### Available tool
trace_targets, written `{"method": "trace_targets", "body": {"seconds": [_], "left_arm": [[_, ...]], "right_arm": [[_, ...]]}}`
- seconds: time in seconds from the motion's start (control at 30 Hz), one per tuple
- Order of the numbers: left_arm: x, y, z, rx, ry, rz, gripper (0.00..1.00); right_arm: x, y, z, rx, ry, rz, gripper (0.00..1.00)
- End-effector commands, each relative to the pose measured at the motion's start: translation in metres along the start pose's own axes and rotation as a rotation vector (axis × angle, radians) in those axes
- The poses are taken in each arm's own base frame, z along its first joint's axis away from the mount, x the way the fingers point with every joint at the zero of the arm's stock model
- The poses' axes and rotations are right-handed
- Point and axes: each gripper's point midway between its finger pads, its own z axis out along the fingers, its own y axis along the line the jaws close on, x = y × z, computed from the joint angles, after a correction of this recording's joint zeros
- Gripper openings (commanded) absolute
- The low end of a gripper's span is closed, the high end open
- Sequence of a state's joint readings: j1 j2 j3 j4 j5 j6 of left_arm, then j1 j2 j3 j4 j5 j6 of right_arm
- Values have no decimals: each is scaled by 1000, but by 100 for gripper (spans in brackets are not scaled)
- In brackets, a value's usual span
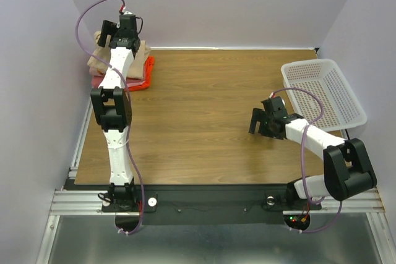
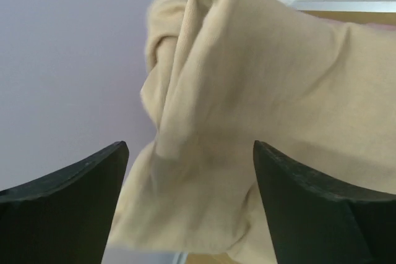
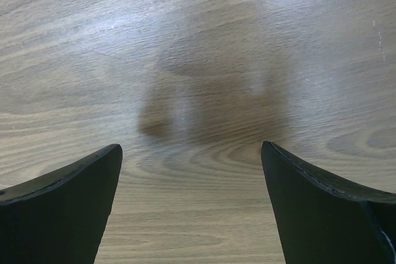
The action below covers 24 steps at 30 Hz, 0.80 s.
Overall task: Fold and stack the t-shirts
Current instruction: Neatly place the folded tshirt to the corner
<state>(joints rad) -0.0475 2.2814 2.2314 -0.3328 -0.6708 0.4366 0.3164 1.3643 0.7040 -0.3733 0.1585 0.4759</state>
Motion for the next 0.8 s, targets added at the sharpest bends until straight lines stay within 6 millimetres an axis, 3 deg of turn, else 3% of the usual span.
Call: {"method": "trace_targets", "body": {"seconds": [0.0,0.17,0.2,0.3,0.33,0.37,0.47,0.5,0.53,0.57,0.6,0.63,0.67,0.7,0.73,0.77], "left_arm": [[-30,51,-21,-128,-61,-131,98],[-52,78,-55,-118,-117,-245,98],[-61,86,-69,-105,-143,-294,98],[-69,86,-92,-19,-162,-338,98],[-80,86,-109,37,-192,-398,98],[-75,79,-118,81,-166,-407,98],[-90,51,-162,285,-186,-556,98],[-98,57,-184,331,-216,-614,98],[-101,50,-198,383,-221,-667,98],[-91,14,-212,443,-185,-699,98],[-91,20,-238,467,-216,-740,98],[-85,11,-253,464,-223,-747,98],[-64,-33,-271,516,-199,-721,98],[-60,-28,-299,551,-232,-747,98],[-49,-40,-313,595,-233,-736,98],[-14,-66,-316,615,-180,-693,98]], "right_arm": [[-17,8,-1,-15,-51,9,100],[-21,16,-7,-57,-60,10,100],[-21,17,-9,-67,-62,10,100],[-22,19,-15,-91,-73,11,100],[-24,20,-18,-97,-87,13,100],[-25,20,-20,-101,-94,16,100],[-31,20,-27,-108,-129,28,100],[-34,20,-30,-110,-142,38,100],[-34,19,-32,-112,-151,44,100],[-34,18,-34,-111,-162,51,100],[-38,18,-41,-126,-195,56,100],[-41,18,-44,-132,-216,62,100],[-40,15,-45,-125,-227,69,100],[-41,14,-47,-126,-238,75,100],[-46,15,-53,-137,-266,82,100],[-46,14,-54,-138,-275,87,100]]}}
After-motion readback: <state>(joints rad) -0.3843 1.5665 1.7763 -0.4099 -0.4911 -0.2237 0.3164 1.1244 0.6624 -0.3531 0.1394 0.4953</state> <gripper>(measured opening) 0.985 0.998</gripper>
